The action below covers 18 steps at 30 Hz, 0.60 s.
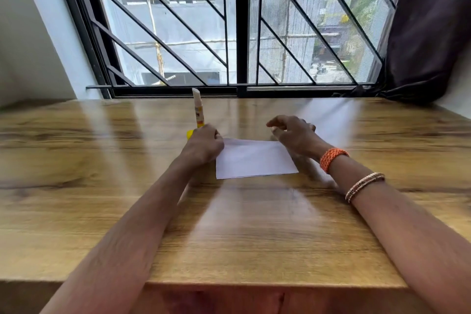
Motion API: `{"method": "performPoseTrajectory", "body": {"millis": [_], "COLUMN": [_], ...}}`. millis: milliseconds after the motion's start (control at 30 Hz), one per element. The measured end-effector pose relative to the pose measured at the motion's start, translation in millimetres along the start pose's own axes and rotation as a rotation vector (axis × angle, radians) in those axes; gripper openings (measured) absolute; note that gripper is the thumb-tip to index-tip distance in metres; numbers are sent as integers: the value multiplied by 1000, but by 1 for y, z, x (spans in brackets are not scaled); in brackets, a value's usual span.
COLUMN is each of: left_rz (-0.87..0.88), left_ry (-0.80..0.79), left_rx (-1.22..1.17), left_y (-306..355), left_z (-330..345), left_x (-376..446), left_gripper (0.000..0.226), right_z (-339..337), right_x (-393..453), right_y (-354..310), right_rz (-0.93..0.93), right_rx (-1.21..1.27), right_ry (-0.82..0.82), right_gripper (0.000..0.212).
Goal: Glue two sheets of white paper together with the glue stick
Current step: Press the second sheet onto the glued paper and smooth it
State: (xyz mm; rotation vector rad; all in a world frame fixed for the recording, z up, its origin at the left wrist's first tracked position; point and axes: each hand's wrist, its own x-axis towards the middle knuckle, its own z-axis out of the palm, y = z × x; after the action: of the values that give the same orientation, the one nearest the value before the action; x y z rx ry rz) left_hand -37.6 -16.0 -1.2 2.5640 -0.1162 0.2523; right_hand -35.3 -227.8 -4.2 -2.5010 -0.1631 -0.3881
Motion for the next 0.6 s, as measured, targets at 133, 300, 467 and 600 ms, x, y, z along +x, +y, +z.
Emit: {"method": "performPoseTrajectory", "body": {"millis": [133, 300, 467, 600], "left_rz": [39, 197, 326, 395], "left_ry": [38, 157, 262, 353], "left_rx": [-67, -183, -301, -341], "left_y": [1, 0, -6, -7], "left_z": [-2, -6, -10, -13], "left_x": [-1, -6, -10, -10], "left_gripper": [20, 28, 41, 53], "right_z": [2, 3, 0, 0], "right_x": [1, 8, 21, 32], "right_y": [-10, -29, -52, -74], "right_rz": [-51, -61, -120, -203], "right_rx": [100, 407, 329, 230], "right_ry": [-41, -239, -471, -496], "right_gripper": [25, 26, 30, 18]}}
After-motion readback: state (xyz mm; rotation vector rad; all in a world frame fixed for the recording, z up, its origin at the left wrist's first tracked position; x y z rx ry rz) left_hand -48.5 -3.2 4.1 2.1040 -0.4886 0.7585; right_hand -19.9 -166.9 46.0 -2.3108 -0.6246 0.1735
